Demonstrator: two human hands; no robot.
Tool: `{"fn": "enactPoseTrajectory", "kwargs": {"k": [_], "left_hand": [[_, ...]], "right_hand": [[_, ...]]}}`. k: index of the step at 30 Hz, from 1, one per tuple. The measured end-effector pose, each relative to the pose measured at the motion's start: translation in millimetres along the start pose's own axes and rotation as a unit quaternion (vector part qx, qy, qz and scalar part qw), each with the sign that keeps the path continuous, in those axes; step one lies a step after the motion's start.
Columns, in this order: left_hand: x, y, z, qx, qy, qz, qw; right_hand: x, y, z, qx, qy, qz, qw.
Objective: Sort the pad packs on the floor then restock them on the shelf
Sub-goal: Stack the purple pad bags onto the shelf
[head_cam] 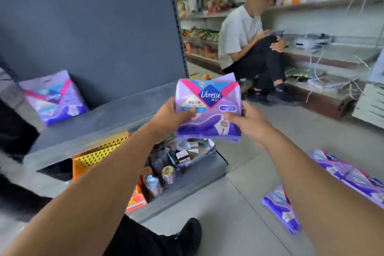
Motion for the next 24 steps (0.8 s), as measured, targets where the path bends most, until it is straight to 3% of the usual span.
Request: {"fn": "enactPoseTrajectory", "kwargs": {"k": [8, 15, 24], "left_hand": [[-46, 110, 177, -0.193, 0.003, 0.002, 0.981], [-27, 161, 291, -0.251, 0.040, 0.038, 0.966], [4, 140, 403, -0.375, -0.018, 0.020, 0.927]], "right_hand": [[147, 11, -153, 0.102, 0.065, 0.114, 0.986], [212, 14, -279, 0.174, 0.095, 0.142, 0.970], [251, -40, -383, 0.130, 0.137, 0.157, 0.969]]}}
Point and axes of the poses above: each hand's wrist, its own y-axis away from the middle knuckle, its own z-axis out of the back of the hand, x = y × z, the point moved 3 cm from there along -y, towards the middle knuckle, and after that the axes turned 11 degrees about y, right-handed, at the moved point
